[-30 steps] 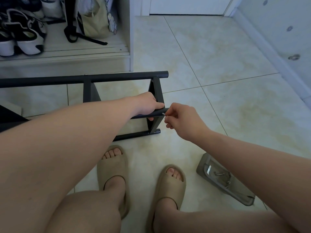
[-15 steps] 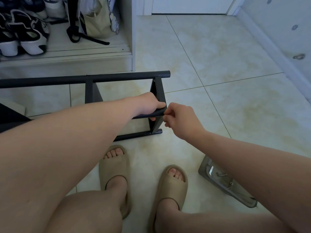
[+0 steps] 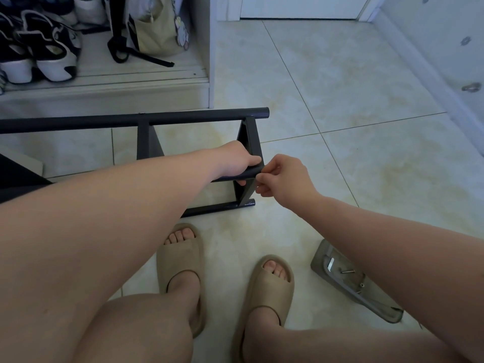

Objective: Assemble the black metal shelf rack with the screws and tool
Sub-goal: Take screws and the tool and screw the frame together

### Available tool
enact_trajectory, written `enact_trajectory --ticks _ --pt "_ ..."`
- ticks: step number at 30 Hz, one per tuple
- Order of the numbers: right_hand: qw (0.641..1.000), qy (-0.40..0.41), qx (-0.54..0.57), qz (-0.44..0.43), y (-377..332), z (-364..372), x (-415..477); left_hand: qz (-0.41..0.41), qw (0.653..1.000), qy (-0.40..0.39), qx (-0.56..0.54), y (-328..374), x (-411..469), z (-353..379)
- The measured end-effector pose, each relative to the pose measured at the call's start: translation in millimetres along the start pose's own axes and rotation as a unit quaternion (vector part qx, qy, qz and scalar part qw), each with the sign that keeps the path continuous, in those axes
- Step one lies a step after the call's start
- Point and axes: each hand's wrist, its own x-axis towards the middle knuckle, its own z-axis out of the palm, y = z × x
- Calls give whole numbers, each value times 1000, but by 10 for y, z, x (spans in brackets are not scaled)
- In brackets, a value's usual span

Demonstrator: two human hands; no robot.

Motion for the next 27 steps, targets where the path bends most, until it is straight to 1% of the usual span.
enact_trajectory --ticks 3,5,7,8,11,14,15,18,19,21,23,25,27 --pt "999 6 -37 1 13 -46 20 4 1000 5 -7 -16 -1 -5" --pt "994 17 -111 -14 6 -60 51 1 1000 9 -14 -13 -2 -8" --pt "981 24 -193 -25 -20 -62 91 -5 1000 9 -19 -12 -1 -3" --pt "978 25 -204 -22 -34 -63 111 -5 1000 10 -21 -10 -4 2" --pt "981 22 -190 -13 -59 -74 153 -4 1000 15 -27 5 -22 11" --pt "977 21 -210 -27 -56 -96 157 12 1000 4 -4 22 -44 -8" --pt "971 22 -236 -37 -45 -110 153 17 1000 2 2 26 -45 -11" --pt "936 17 -341 -84 -11 -175 117 30 999 13 5 23 -69 9" --pt "933 5 -346 -95 0 -206 98 36 999 28 18 18 -94 29" --pt "941 -35 -319 -111 37 -296 39 37 995 72 66 -13 -159 101" --pt "933 -74 -326 -134 118 -424 -65 26 983 130 126 -30 -280 181" --pt "913 -94 -366 -153 254 -582 -196 55 956 194 211 11 -399 251" --pt "891 -101 -415 -156 425 -760 -330 129 921 237 282 126 -503 336"
